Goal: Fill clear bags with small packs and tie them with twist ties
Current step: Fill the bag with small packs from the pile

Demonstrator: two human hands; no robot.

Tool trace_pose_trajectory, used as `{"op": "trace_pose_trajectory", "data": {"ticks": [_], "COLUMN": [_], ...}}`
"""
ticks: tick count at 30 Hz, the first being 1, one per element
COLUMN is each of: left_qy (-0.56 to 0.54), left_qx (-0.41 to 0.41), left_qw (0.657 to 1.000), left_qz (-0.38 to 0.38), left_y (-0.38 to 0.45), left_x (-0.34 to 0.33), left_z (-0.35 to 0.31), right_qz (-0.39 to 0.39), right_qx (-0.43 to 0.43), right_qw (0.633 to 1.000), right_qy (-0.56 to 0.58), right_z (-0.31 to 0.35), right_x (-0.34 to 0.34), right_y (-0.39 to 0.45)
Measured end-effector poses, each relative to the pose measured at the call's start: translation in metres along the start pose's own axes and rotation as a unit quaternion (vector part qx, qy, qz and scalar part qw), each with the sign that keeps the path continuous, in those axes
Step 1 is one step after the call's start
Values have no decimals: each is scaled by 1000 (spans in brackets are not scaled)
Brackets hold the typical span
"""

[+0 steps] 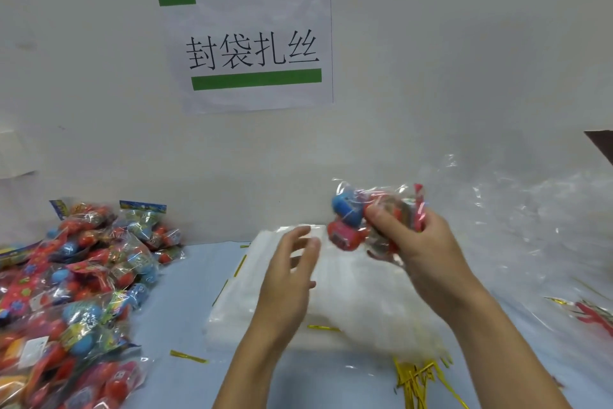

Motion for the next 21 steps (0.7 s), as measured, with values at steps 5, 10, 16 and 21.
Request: {"op": "trace_pose_trajectory", "data": {"ticks": [5, 10, 16, 21], "left_qy": [211, 433, 339, 233], "left_qx": [-56, -59, -147, -158], "left_qw": [967, 877, 926, 959], "left_qz": [131, 198, 72, -42], "left_y": [-10, -16, -8, -3], "left_x": [-41, -49, -27, -7], "left_z": [19, 44, 22, 6], "right_qz": [-90, -148, -176, -156], "right_qx": [30, 25, 26, 24], "right_qw": [995, 988, 984, 987], "right_qy": [-10, 22, 35, 31], "right_z": [15, 18, 18, 17], "right_x": [38, 47, 50, 47], "right_y": [2, 2, 1, 3]}}
Point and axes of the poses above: each hand's wrist, its own y-axis towards the middle knuckle, its own x-axis out of the back of the hand, z = x × y, the point moved 4 cm from there along y, towards the middle knuckle, and after that the axes turned 1 degree about -y, right-handed, at the moved point
